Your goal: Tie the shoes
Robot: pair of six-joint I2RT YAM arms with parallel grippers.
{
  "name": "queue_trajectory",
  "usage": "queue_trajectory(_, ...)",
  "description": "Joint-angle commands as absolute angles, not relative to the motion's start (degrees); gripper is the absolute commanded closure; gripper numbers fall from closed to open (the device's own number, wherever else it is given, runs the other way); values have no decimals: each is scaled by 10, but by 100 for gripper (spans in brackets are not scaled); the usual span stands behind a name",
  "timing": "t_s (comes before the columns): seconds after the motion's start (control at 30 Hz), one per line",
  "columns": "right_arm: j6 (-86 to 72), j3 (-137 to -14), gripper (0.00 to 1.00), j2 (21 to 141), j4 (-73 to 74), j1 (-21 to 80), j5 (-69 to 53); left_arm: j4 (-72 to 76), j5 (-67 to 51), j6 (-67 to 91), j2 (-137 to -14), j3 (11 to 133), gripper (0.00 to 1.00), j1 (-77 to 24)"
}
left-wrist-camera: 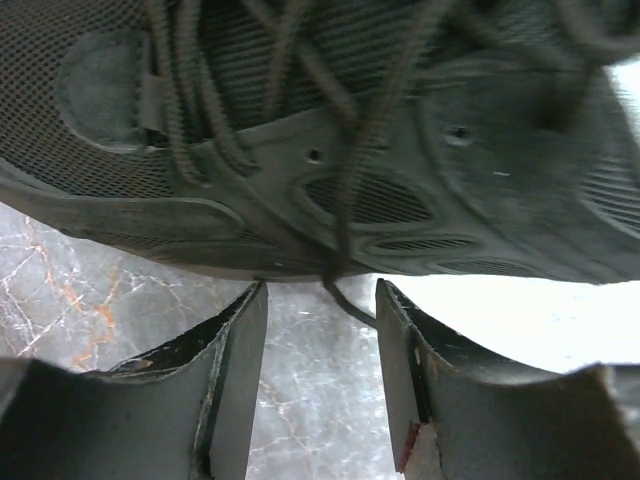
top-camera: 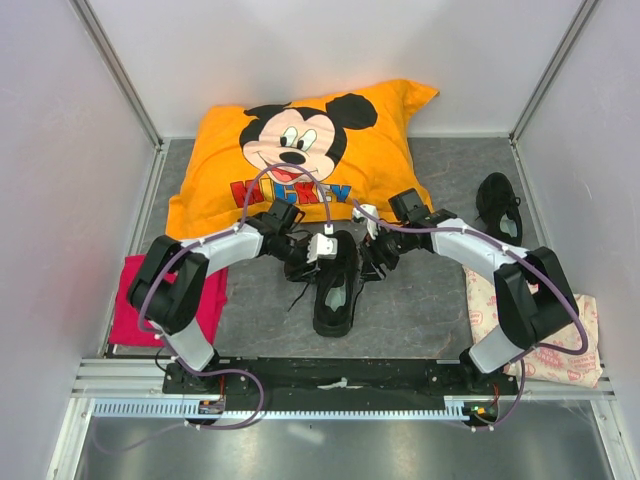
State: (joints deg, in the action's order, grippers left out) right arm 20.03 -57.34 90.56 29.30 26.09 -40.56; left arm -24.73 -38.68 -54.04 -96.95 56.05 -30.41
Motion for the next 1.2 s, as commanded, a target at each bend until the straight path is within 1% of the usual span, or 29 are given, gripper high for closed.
queue_trajectory(0.0,189,-563,30,913,246,261,-426,-238,-357,-561,-992,591,47,-315)
queue_trajectory(0.07,176,-561,29,918,239,261,-425,-243,-354,-564,-995,596,50,-316)
queue_trajectory(0.1,171,-558,29,919,237,262,-423,-245,-354,-567,-996,596,58,-316)
queue_trajectory(0.17,159,-554,27,918,236,262,-418,-249,-356,-570,-998,595,64,-317)
queue_trajectory(0.2,156,-548,25,914,236,261,-412,-249,-355,-570,-998,594,70,-317)
queue_trajectory(0.23,154,-546,22,909,236,261,-400,-253,-355,-571,-1001,593,73,-317)
queue_trajectory(0.27,144,-541,21,905,237,261,-396,-254,-356,-572,-1001,593,77,-317)
queue_trajectory(0.3,139,-539,21,902,238,259,-391,-255,-355,-572,-1003,593,89,-317)
queue_trajectory(0.37,118,-534,21,892,240,258,-378,-255,-355,-570,-1003,595,97,-317)
queue_trajectory(0.5,95,-524,27,890,239,255,-381,-249,-352,-556,-1003,596,98,-317)
queue_trajectory(0.53,93,-523,32,895,237,255,-384,-249,-349,-555,-1004,596,99,-317)
queue_trajectory(0.63,76,-522,42,908,228,254,-396,-240,-344,-539,-1004,598,98,-317)
queue_trajectory(0.77,49,-533,50,929,216,254,-415,-236,-343,-531,-1001,594,98,-317)
queue_trajectory(0.87,26,-539,50,938,215,255,-442,-231,-343,-525,-997,589,98,-316)
queue_trajectory(0.9,23,-539,48,940,214,254,-454,-227,-342,-523,-994,585,98,-316)
queue_trajectory(1.1,8,-540,48,948,212,254,-477,-213,-339,-516,-983,571,98,-316)
queue_trajectory(1.17,5,-540,46,946,210,253,-489,-210,-338,-514,-983,571,98,-316)
